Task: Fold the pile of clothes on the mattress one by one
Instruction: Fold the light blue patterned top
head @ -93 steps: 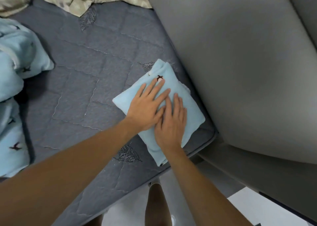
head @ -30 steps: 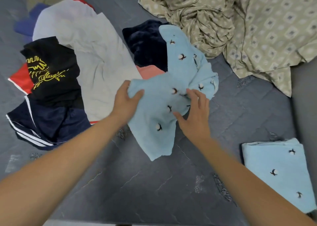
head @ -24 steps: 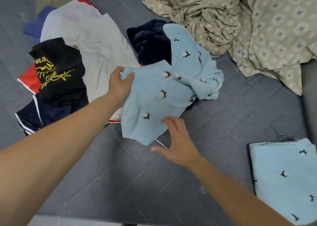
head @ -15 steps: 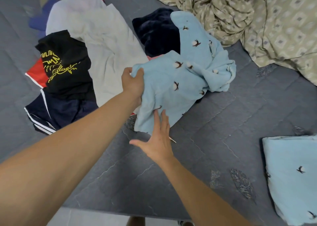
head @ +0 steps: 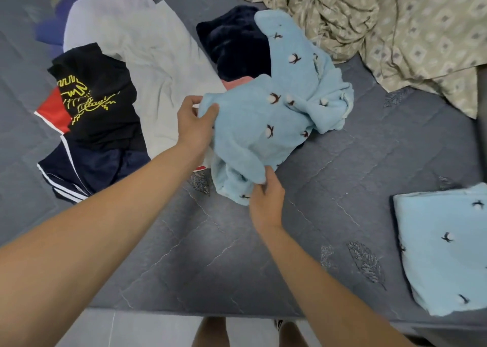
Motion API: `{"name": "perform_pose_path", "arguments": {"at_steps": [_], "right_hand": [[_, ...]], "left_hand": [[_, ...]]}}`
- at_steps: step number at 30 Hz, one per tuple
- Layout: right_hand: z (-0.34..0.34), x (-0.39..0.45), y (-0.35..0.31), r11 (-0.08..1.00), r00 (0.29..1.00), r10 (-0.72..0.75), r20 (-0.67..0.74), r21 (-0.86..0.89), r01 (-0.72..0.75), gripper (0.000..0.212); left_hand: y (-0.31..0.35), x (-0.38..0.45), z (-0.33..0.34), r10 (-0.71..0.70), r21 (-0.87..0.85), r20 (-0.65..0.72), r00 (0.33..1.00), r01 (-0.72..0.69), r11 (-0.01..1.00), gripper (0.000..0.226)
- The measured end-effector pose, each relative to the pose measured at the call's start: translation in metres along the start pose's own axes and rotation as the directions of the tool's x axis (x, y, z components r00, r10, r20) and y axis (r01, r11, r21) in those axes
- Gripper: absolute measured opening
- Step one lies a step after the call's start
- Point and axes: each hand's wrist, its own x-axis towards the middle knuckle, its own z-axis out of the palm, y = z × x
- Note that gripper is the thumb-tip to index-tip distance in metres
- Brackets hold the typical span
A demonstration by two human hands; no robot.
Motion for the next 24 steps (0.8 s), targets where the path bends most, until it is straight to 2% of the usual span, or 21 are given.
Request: {"name": "perform_pose_path", "arguments": {"at_steps": [3, 5, 7, 8, 11, 12, 16, 21, 24], "right_hand": [[-0.052, 0.006, -0.040, 0.999, 0.999, -0.032, 0.039, 0.033, 0.031, 0.036], [-0.082, 0.020, -0.078, 0.997, 0.992, -0.079, 0.103, 0.016, 0.077, 0.033], [-0.112, 0.034, -0.125, 0.990, 0.972, -0.138, 0.191, -0.011, 0.142, 0.032], [-0.127, 0.040, -0.153, 0.979, 0.954, -0.183, 0.238, -0.042, 0.198, 0.028], [-0.162, 0.056, -0.229, 0.915, 0.896, -0.251, 0.365, -0.212, 0.343, 0.017], [-0.172, 0.057, -0.254, 0.891, 0.883, -0.253, 0.395, -0.260, 0.372, 0.016], [-0.208, 0.047, -0.336, 0.840, 0.843, -0.272, 0.464, -0.313, 0.443, 0.018], [-0.259, 0.021, -0.428, 0.793, 0.817, -0.327, 0.475, -0.332, 0.511, 0.017], [-0.281, 0.005, -0.472, 0.779, 0.812, -0.375, 0.447, -0.322, 0.537, 0.010]], "left_hand": [[0.012, -0.016, -0.008, 0.091, 0.201, 0.149, 0.985, -0.120, 0.972, 0.039], [0.025, -0.030, -0.009, 0.149, 0.374, 0.285, 0.947, -0.253, 0.892, 0.054], [0.051, -0.049, -0.007, 0.155, 0.381, 0.416, 0.896, -0.326, 0.865, 0.059], [0.070, -0.060, -0.005, 0.152, 0.355, 0.506, 0.849, -0.366, 0.860, 0.059], [0.132, -0.095, 0.008, 0.181, 0.253, 0.739, 0.650, -0.515, 0.819, 0.060], [0.154, -0.109, 0.014, 0.202, 0.222, 0.751, 0.629, -0.528, 0.819, 0.061], [0.221, -0.145, 0.038, 0.342, 0.135, 0.644, 0.685, -0.542, 0.830, 0.049], [0.313, -0.194, 0.053, 0.485, -0.030, 0.594, 0.641, -0.585, 0.810, 0.043], [0.363, -0.218, 0.055, 0.553, -0.084, 0.542, 0.632, -0.614, 0.784, 0.024]]}}
